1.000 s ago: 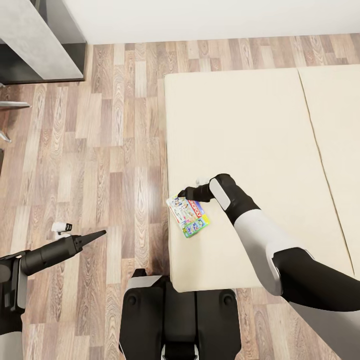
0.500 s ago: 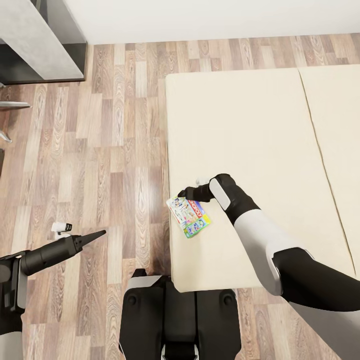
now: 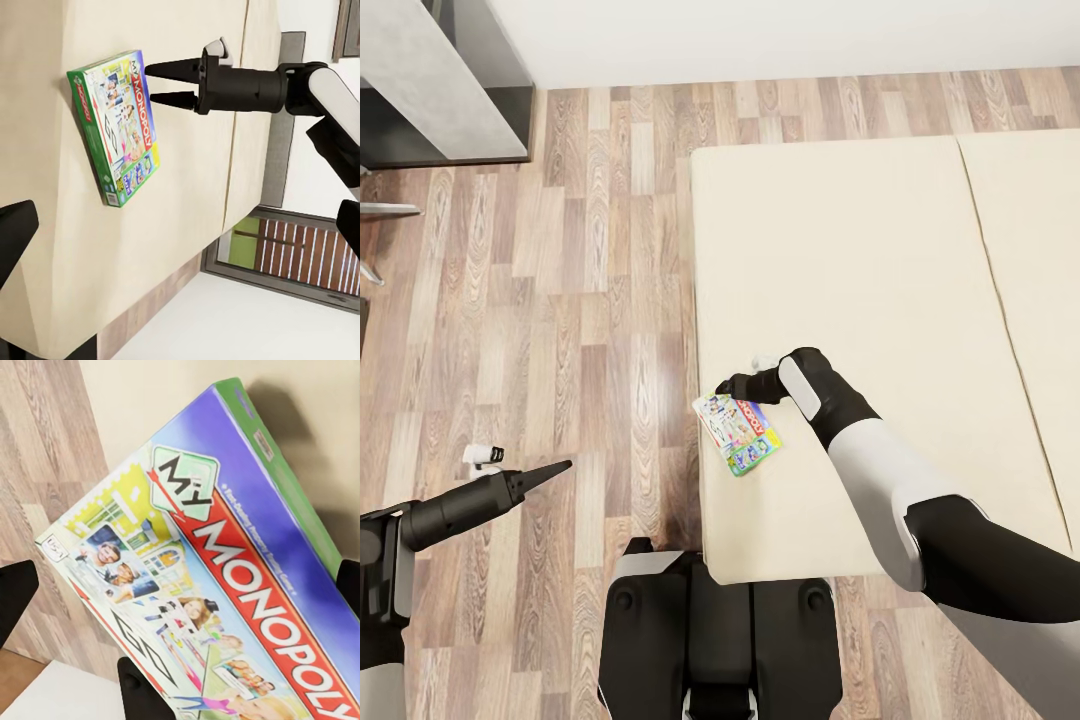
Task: Put all the toys in the child's room - the three board games (two on the bed and one on the table), the two jigsaw puzzles on the table, and the tennis ball on the table - inside the toy box on the table in the child's room.
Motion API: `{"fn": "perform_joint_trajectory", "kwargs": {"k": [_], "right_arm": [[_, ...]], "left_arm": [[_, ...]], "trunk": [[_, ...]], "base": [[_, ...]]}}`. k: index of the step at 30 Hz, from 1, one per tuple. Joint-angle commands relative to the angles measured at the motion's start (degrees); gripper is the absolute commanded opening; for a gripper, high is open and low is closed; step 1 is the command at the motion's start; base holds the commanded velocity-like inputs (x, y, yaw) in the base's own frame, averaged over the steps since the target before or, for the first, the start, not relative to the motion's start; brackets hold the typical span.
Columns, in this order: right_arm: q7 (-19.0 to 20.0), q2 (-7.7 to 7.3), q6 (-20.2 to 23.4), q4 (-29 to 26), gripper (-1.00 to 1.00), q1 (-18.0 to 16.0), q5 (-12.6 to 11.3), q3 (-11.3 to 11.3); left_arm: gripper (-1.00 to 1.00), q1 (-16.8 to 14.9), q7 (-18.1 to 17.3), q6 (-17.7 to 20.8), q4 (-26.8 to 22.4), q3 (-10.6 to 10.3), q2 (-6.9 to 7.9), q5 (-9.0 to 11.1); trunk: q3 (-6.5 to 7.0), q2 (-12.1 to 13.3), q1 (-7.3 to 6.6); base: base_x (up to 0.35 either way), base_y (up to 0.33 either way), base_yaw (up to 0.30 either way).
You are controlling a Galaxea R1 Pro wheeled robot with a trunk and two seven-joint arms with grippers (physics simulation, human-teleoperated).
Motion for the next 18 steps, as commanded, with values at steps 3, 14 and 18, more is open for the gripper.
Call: {"fn": "perform_joint_trajectory", "kwargs": {"k": [3,14,18], "right_arm": [[0.17,0.00,0.21,-0.03,1.00,-0.02,0.25,0.04],[0.17,0.00,0.21,-0.03,1.00,-0.02,0.25,0.00],[0.17,0.00,0.21,-0.03,1.00,-0.02,0.25,-0.07]], "left_arm": [[1.00,-0.03,-0.42,0.60,-0.04,0.07,-0.01,-0.42],[1.00,-0.04,-0.42,0.60,-0.04,0.14,-0.01,-0.38],[1.00,-0.03,-0.42,0.60,-0.04,0.14,0.04,-0.34]], "trunk": [[-0.06,-0.09,0.03],[-0.06,-0.09,0.03],[-0.06,-0.09,0.03]], "base": [[0.000,0.000,0.000],[0.000,0.000,0.000],[0.000,0.000,0.000]]}}
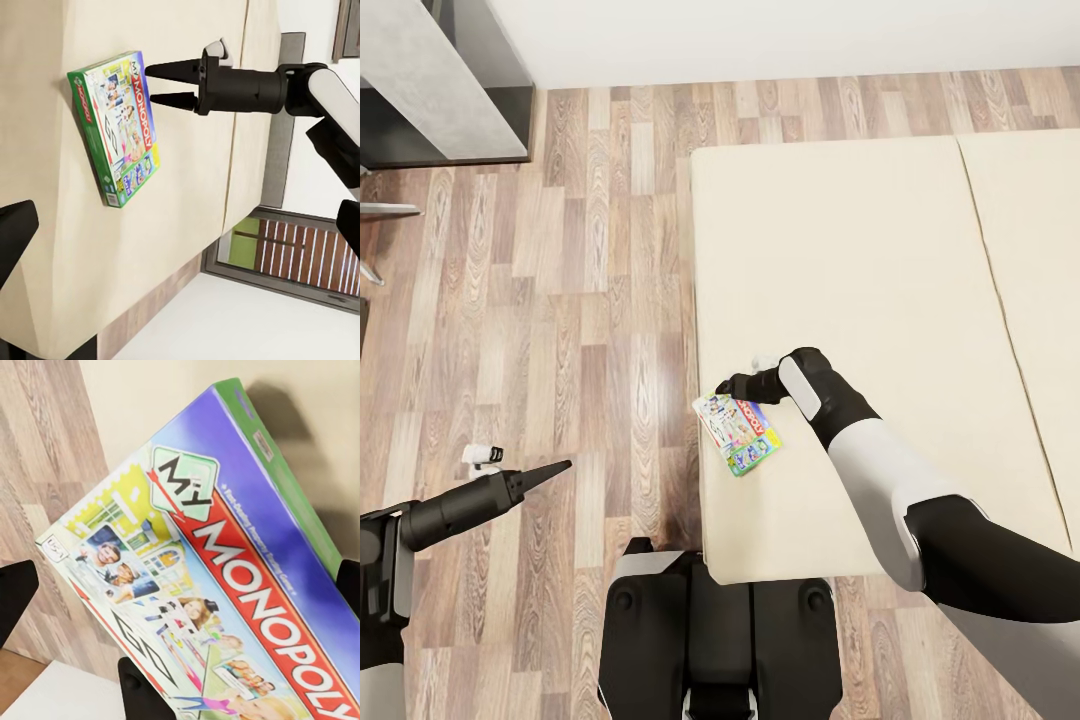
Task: Put all the toys in the child's room - the three board games (two on the bed and one on the table), the two jigsaw puzzles on the table, and the tennis ball on the table - inside the toy box on the table in the child's room.
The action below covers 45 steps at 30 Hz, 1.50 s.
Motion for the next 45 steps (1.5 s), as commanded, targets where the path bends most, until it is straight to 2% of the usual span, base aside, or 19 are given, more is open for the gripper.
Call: {"fn": "perform_joint_trajectory", "kwargs": {"k": [1,24,32,45], "right_arm": [[0.17,0.00,0.21,-0.03,1.00,-0.02,0.25,0.01],[0.28,0.00,0.21,0.19,1.00,-0.02,0.18,-0.19],[7.56,0.00,0.21,0.46,1.00,-0.02,0.25,-0.16],[8.59,0.00,0.20,0.49,1.00,-0.02,0.25,-0.21]], "left_arm": [[1.00,-0.03,-0.42,0.60,-0.04,0.05,0.01,-0.43],[1.00,-0.02,-0.42,0.60,-0.04,0.05,0.04,-0.48],[1.00,-0.02,-0.42,0.60,-0.04,0.05,0.04,-0.41],[1.00,-0.02,-0.42,0.60,-0.04,0.05,0.04,-0.48]], "trunk": [[-0.06,-0.09,0.03],[-0.06,-0.09,0.03],[-0.06,-0.09,0.03],[-0.06,-0.09,0.03]], "base": [[0.000,0.000,0.000],[0.000,0.000,0.000],[0.000,0.000,0.000],[0.000,0.000,0.000]]}}
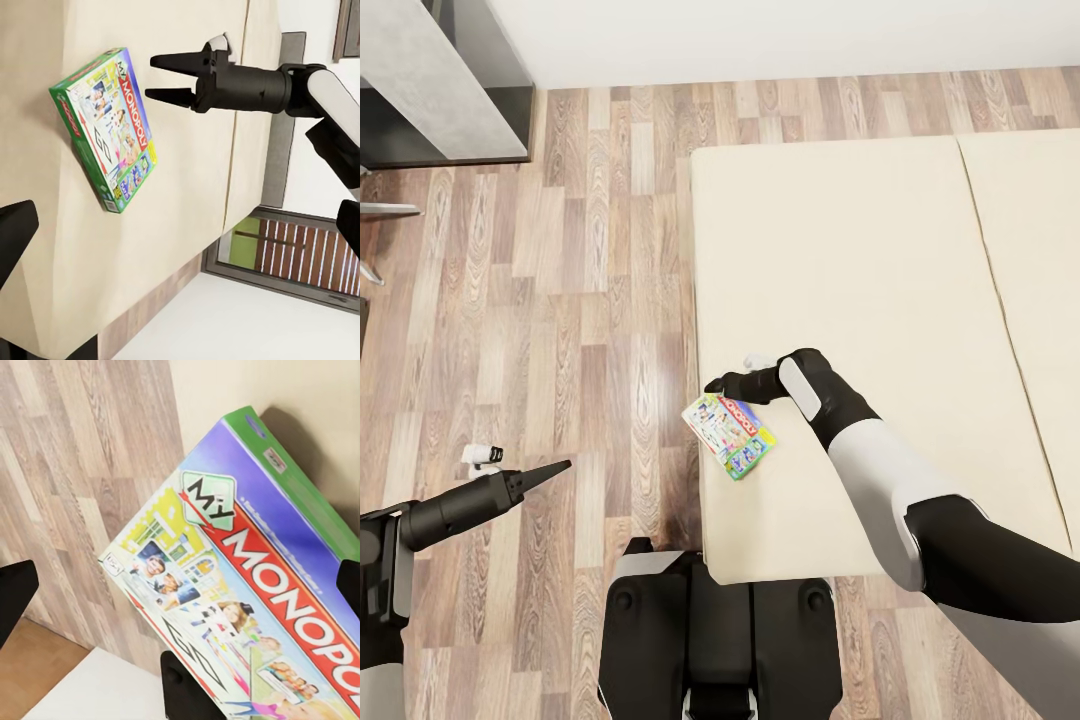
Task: Put all the toys in the child's room - the three board games (two on the bed and one on the table), the two jigsaw puzzles on the table, and the tennis ball on the table - inside the toy box on the table in the child's room.
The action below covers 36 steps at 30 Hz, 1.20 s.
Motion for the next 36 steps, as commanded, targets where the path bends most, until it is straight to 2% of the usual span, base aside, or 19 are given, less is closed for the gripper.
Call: {"fn": "perform_joint_trajectory", "kwargs": {"k": [1,36], "right_arm": [[0.46,0.00,0.14,-0.02,1.00,-0.02,0.60,-0.01],[0.03,0.00,0.09,-0.08,1.00,-0.02,1.22,0.25]], "left_arm": [[1.00,-0.04,-0.42,0.60,-0.05,0.05,-0.01,-0.42],[1.00,-0.03,-0.42,0.60,-0.05,0.11,-0.01,-0.42]], "trunk": [[-0.06,-0.09,0.03],[-0.06,-0.09,0.03]], "base": [[0.000,0.000,0.000],[0.000,0.000,0.000]]}}
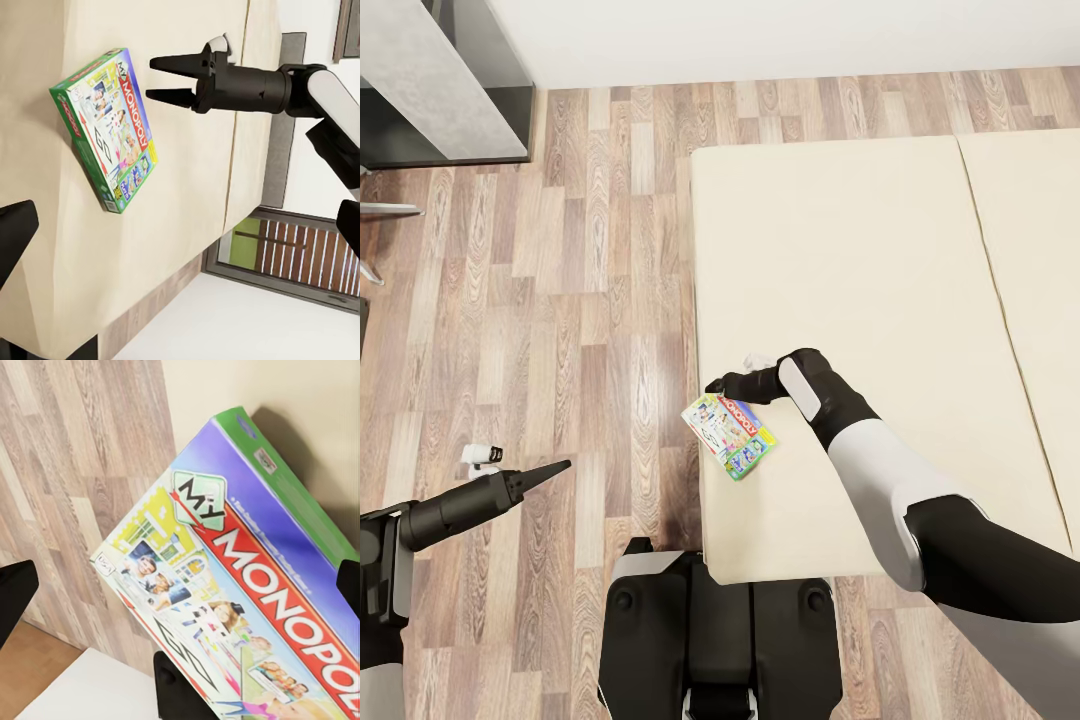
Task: Put all the toys in the child's room - the three board games (two on the bed and one on the table), the two jigsaw puzzles on the table, and the tennis ball on the table - inside the toy box on the table in the child's room.
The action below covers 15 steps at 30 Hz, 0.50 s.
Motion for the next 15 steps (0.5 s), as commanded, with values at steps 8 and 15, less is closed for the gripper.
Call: {"fn": "perform_joint_trajectory", "kwargs": {"k": [8,15], "right_arm": [[0.19,0.00,2.15,-0.53,1.00,-0.02,0.91,0.11],[-1.55,0.00,3.54,-0.66,1.00,-0.02,0.94,-0.06]], "left_arm": [[1.00,-0.03,-0.42,0.60,-0.04,0.08,-0.01,-0.41],[1.00,-0.04,-0.42,0.60,-0.04,0.08,-0.01,-0.35]], "trunk": [[-0.06,-0.09,0.04],[-0.06,-0.09,0.04]], "base": [[0.000,0.000,0.000],[0.000,0.000,0.000]]}}
